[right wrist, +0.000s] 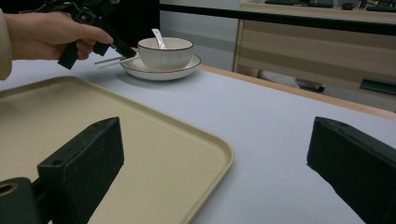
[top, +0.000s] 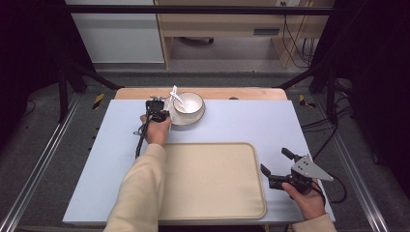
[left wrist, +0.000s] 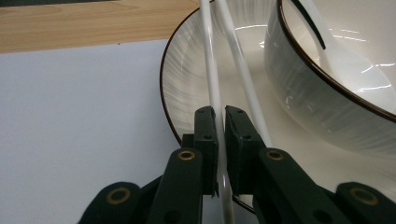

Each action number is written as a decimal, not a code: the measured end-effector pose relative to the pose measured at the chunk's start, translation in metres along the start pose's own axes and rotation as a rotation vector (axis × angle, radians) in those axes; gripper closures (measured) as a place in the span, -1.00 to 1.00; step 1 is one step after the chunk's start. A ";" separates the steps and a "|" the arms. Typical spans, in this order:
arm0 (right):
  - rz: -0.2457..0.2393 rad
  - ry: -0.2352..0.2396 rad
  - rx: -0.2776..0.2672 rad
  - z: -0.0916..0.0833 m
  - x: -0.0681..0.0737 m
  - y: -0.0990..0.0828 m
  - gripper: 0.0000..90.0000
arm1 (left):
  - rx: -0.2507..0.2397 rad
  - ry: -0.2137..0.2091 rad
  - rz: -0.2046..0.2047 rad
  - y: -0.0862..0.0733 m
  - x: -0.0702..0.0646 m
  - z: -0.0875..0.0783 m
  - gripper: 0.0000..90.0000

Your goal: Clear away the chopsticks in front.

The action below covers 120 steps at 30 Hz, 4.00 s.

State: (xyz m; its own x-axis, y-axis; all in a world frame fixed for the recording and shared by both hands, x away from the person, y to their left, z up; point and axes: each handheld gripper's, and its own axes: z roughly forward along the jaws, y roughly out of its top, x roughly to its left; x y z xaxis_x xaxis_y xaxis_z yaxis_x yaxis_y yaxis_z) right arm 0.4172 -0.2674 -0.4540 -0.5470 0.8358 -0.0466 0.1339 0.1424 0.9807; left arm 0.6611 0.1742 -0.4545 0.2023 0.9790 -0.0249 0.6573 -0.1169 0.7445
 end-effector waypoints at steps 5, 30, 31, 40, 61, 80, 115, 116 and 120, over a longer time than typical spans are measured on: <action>0.002 0.002 0.002 0.000 0.000 0.000 -0.91 | -0.006 -0.001 -0.005 0.000 0.001 -0.001 0.88; -0.005 0.018 -0.001 0.002 0.003 0.001 -0.91 | -0.081 -0.002 -0.103 -0.022 0.028 -0.081 0.89; -0.003 0.019 -0.001 0.002 0.003 0.001 -0.91 | -0.087 -0.005 -0.113 -0.025 0.029 -0.085 0.89; -0.015 0.031 0.001 0.003 0.006 0.002 -0.91 | -0.121 -0.011 -0.168 -0.067 0.035 -0.123 0.89; -0.038 0.007 -0.048 -0.003 0.001 0.001 -0.93 | -0.233 -0.037 -0.201 -0.116 0.015 -0.179 0.89; -0.041 0.033 -0.012 0.004 0.008 0.002 -0.92 | -0.188 -0.012 -0.212 -0.178 -0.028 -0.206 0.89; -0.036 0.046 -0.005 0.005 0.009 0.001 -0.91 | -0.130 0.040 -0.232 -0.219 -0.044 -0.209 0.89; -0.036 0.046 -0.004 0.005 0.009 0.001 -0.91 | -0.130 0.040 -0.233 -0.219 -0.044 -0.208 0.89; -0.036 0.047 -0.005 0.005 0.009 0.001 -0.91 | -0.129 0.039 -0.232 -0.219 -0.045 -0.206 0.89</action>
State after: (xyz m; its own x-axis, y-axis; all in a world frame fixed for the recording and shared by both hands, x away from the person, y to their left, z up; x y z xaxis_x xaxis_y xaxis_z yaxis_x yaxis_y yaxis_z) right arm 0.4166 -0.2574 -0.4539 -0.5896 0.8044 -0.0727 0.1098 0.1690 0.9795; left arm 0.3583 0.1906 -0.4786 0.0272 0.9831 -0.1812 0.5844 0.1314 0.8007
